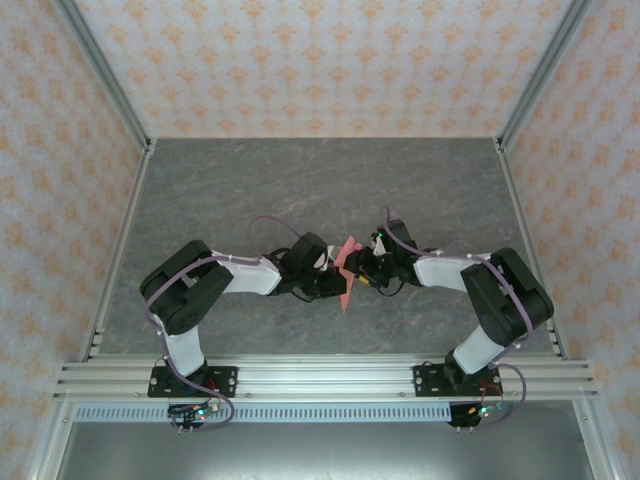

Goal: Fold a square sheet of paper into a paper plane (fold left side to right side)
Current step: Fold the wing for the fifth time at the center of the table.

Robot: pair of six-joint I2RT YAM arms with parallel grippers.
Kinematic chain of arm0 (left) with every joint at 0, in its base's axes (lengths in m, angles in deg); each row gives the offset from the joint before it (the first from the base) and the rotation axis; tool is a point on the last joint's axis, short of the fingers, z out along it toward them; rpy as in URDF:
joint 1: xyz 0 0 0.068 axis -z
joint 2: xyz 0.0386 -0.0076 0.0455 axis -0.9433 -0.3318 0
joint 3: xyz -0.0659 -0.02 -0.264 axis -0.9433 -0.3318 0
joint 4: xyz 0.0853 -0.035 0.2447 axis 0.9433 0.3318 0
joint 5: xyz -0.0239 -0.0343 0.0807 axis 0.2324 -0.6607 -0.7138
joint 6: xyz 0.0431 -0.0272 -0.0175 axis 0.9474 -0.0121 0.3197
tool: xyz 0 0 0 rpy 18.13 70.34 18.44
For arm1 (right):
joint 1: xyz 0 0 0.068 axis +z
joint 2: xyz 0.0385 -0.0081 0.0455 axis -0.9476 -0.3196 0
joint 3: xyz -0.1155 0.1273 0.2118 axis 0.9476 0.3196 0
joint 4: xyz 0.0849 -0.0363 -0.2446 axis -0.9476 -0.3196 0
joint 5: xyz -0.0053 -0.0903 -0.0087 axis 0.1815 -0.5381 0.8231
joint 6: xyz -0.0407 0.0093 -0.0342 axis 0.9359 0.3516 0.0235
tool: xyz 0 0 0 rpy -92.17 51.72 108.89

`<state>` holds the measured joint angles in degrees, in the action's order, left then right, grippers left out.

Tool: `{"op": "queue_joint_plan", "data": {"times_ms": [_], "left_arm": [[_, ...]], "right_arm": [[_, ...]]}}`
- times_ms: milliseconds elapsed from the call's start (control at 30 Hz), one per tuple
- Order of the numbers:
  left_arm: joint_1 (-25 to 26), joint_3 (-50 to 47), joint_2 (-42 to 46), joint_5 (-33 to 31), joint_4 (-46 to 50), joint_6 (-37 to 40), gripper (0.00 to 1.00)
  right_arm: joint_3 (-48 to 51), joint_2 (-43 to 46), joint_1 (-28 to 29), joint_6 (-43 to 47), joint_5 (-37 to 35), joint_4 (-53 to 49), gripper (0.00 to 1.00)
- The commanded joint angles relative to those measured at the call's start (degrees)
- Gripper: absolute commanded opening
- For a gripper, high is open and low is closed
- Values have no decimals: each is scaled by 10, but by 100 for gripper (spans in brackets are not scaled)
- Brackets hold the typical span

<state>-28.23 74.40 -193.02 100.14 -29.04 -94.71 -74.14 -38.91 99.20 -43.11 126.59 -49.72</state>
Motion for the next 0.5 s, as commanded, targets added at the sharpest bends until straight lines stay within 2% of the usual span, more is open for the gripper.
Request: {"op": "queue_joint_plan", "data": {"times_ms": [0,233,467], "left_arm": [[5,16,5,4,19,15,14],[4,17,42,-8,48,27,19],[-9,-3,86,-18,65,30,31]], "right_arm": [[-4,-33,3,3,-41,-44,48],[-6,-46,3,5,-46,-52,46],[-3,-43,3,7,-46,-46,46]]}}
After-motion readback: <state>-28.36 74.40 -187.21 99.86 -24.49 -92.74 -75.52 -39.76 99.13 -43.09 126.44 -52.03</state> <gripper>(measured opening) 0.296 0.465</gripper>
